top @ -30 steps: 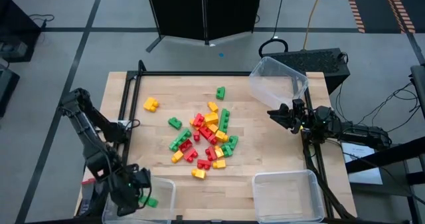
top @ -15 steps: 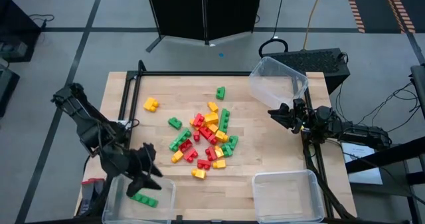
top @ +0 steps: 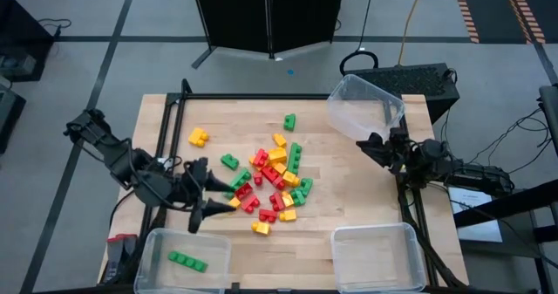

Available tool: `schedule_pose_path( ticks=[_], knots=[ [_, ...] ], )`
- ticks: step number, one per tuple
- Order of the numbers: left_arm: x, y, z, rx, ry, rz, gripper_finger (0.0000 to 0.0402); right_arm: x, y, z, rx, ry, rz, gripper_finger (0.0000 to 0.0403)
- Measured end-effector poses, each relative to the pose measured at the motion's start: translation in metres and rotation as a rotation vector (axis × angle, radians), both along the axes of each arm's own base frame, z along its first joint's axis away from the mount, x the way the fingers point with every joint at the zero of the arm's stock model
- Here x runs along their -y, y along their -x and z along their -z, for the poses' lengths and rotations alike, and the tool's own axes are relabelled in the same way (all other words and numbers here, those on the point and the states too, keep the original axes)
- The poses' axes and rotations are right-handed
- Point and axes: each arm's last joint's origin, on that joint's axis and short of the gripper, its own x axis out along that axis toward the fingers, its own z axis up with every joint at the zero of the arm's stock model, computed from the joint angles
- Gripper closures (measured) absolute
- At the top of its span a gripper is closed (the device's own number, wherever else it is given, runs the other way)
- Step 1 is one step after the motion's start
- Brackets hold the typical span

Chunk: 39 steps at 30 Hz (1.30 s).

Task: Sort blocks
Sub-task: Put the green game piece into the bottom left transparent bin

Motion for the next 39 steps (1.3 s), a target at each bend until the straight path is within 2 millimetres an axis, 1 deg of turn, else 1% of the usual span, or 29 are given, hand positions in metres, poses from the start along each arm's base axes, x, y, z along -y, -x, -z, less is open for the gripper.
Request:
schedule_pose_path(
  ticks=[4, 6, 9, 13, 15, 20, 25, 28, 30, 32, 34, 39],
  knots=[
    [-0.007, -0.006, -0.005, 0.053, -0.019, -0.062, 0.0198, -0.001, 0.004, -0.011, 0.107, -0.006, -0.034, 0.0195],
    [-0.011, -0.009, -0.007, 0.079, 0.000, -0.088, 0.0198, -0.003, 0.008, -0.021, 0.144, 0.016, -0.062, 0.0195],
    [-0.016, -0.013, -0.010, 0.106, 0.012, -0.114, 0.0198, -0.006, 0.014, -0.041, 0.183, 0.057, -0.102, 0.0195],
    [-0.022, -0.016, -0.011, 0.113, 0.014, -0.143, 0.0198, -0.010, 0.028, -0.077, 0.210, 0.161, -0.117, 0.0195],
    [-0.025, -0.018, -0.011, 0.113, 0.012, -0.159, 0.0198, -0.012, 0.037, -0.095, 0.185, 0.228, -0.100, 0.0195],
    [-0.035, -0.022, -0.011, 0.110, -0.081, -0.177, 0.0198, -0.018, 0.066, -0.132, 0.024, 0.391, -0.028, 0.0195],
    [-0.051, -0.028, -0.012, 0.110, -0.107, -0.243, 0.0198, -0.023, 0.101, -0.159, -0.034, 0.463, 0.029, 0.0195],
    [-0.064, -0.032, -0.009, 0.095, -0.117, -0.300, 0.0198, -0.026, 0.114, -0.167, -0.047, 0.468, 0.028, 0.0195],
    [-0.073, -0.035, -0.006, 0.082, -0.124, -0.336, 0.0198, -0.026, 0.117, -0.168, -0.063, 0.460, 0.022, 0.0195],
    [-0.080, -0.037, -0.001, 0.032, -0.151, -0.362, 0.0198, -0.026, 0.116, -0.164, -0.096, 0.446, 0.010, 0.0195],
    [-0.084, -0.040, 0.008, -0.051, -0.214, -0.357, 0.0198, -0.026, 0.114, -0.160, -0.148, 0.430, 0.005, 0.0195],
    [-0.089, -0.046, 0.034, -0.301, -0.434, -0.246, 0.0198, -0.024, 0.112, -0.151, -0.250, 0.349, 0.012, 0.0195]
  ],
)
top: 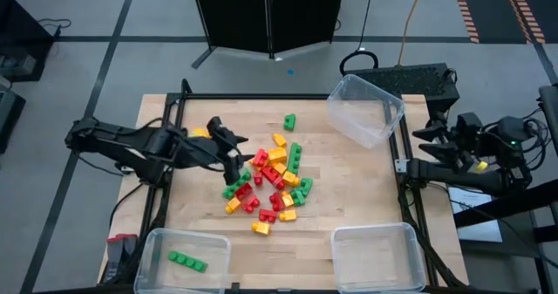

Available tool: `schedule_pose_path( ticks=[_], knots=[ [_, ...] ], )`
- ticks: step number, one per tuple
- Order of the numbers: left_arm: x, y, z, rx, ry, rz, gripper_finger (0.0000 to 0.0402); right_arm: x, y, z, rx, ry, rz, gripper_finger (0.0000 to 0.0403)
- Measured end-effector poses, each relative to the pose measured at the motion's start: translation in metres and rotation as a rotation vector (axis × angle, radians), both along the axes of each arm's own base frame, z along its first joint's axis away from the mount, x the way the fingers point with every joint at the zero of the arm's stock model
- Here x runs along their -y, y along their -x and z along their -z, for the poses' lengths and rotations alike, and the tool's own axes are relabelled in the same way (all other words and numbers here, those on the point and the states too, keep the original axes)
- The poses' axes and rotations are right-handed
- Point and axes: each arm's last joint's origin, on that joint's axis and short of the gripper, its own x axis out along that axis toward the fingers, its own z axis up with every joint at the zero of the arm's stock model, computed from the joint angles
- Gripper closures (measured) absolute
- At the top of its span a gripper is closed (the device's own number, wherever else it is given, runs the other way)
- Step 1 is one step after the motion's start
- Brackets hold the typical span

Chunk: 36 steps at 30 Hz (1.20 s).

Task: Sort blocks
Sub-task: Put the green game piece into the bottom left transparent bin

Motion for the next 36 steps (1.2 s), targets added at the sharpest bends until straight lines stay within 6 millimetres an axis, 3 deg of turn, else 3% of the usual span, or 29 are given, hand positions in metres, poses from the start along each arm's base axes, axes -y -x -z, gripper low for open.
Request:
schedule_pose_path(
  ticks=[7, 15, 19, 28, 36],
  knots=[
    [-0.008, -0.001, 0.037, -0.393, -0.044, 0.038, 0.0198, 0.000, 0.000, 0.001, -0.014, -0.024, -0.007, 0.0195],
    [-0.009, -0.011, 0.061, -0.677, -0.152, 0.304, 0.0198, 0.000, 0.000, 0.001, -0.013, -0.004, -0.004, 0.0195],
    [-0.018, -0.016, 0.069, -0.733, -0.103, 0.391, 0.0198, 0.000, 0.000, 0.001, -0.013, -0.005, -0.004, 0.0195],
    [-0.050, -0.014, 0.075, -0.721, 0.019, 0.413, 0.0198, 0.000, 0.000, 0.001, -0.013, -0.035, -0.008, 0.0195],
    [-0.054, -0.006, 0.117, -0.749, 0.055, 0.440, 0.0198, 0.000, 0.000, 0.001, -0.013, -0.035, -0.008, 0.0195]
  ],
)
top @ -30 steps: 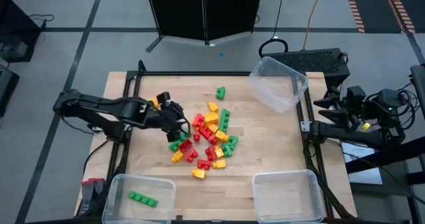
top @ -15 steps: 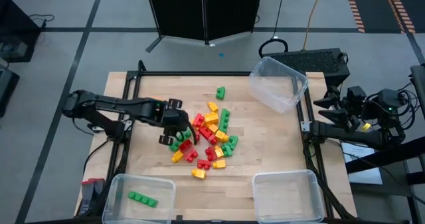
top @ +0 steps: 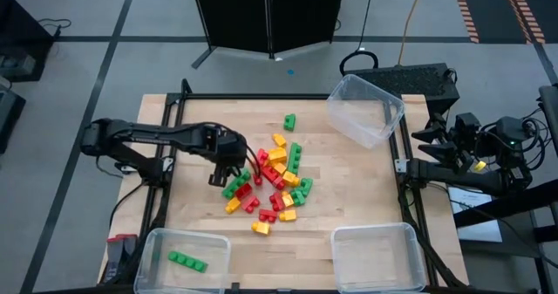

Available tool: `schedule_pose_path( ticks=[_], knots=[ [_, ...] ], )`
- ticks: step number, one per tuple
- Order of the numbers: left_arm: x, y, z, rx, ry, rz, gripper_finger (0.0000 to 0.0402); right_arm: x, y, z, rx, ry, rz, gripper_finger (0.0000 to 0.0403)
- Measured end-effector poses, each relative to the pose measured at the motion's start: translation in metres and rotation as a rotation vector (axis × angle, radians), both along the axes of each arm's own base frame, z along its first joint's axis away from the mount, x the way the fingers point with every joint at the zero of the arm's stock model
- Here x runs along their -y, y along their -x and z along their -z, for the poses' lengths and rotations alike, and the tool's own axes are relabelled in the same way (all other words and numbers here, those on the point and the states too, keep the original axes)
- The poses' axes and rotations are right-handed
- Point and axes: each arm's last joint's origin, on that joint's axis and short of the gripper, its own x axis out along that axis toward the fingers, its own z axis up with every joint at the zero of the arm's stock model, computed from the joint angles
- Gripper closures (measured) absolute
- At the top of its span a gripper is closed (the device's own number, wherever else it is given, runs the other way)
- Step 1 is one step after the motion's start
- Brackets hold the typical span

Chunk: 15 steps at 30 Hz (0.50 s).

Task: Sort blocks
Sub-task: Put the green game piece into the bottom left transparent bin

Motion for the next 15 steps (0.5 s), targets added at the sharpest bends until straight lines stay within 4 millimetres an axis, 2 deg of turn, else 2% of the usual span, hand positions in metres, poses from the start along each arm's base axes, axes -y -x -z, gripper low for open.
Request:
schedule_pose_path(
  ticks=[9, 15],
  knots=[
    [-0.006, 0.014, 0.044, -0.067, -0.042, 0.022, 0.0198, 0.001, 0.000, 0.000, 0.002, -0.023, 0.031, 0.0195],
    [-0.018, 0.014, 0.056, -0.013, -0.077, 0.018, 0.0198, 0.002, 0.000, 0.000, 0.004, -0.045, 0.052, 0.0195]
  ],
)
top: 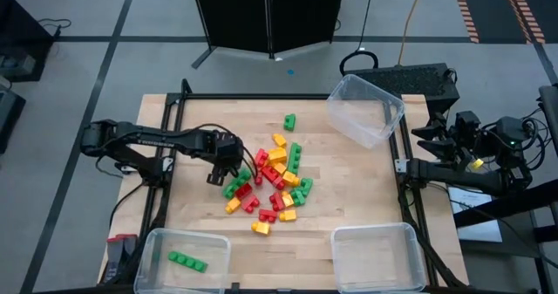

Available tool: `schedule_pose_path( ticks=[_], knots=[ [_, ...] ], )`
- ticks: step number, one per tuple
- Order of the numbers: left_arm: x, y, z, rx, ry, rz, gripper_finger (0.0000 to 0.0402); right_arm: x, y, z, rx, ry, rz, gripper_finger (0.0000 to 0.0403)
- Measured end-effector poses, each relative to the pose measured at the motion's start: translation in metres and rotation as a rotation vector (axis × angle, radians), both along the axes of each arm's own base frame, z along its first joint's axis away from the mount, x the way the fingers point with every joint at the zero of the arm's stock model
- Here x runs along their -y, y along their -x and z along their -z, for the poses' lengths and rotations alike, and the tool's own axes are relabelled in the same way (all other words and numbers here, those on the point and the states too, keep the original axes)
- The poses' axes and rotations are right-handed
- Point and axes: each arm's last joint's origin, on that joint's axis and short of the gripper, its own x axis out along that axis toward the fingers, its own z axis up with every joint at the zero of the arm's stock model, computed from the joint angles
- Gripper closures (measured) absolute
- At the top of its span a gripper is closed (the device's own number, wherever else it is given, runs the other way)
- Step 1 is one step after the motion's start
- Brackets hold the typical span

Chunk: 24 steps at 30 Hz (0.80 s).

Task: Sort blocks
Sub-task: Put the green game piece into the bottom left transparent bin

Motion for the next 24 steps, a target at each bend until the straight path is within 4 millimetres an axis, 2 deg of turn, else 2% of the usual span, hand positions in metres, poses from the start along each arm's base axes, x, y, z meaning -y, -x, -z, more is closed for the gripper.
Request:
schedule_pose_path(
  ticks=[16, 24],
  knots=[
    [-0.028, 0.003, 0.012, 0.055, 0.075, 0.030, 0.0198, 0.001, 0.000, 0.000, 0.001, -0.013, 0.017, 0.0195],
    [-0.031, -0.004, 0.034, -0.025, 0.136, 0.025, 0.0198, 0.001, 0.000, 0.000, 0.001, -0.017, 0.019, 0.0195]
  ],
)
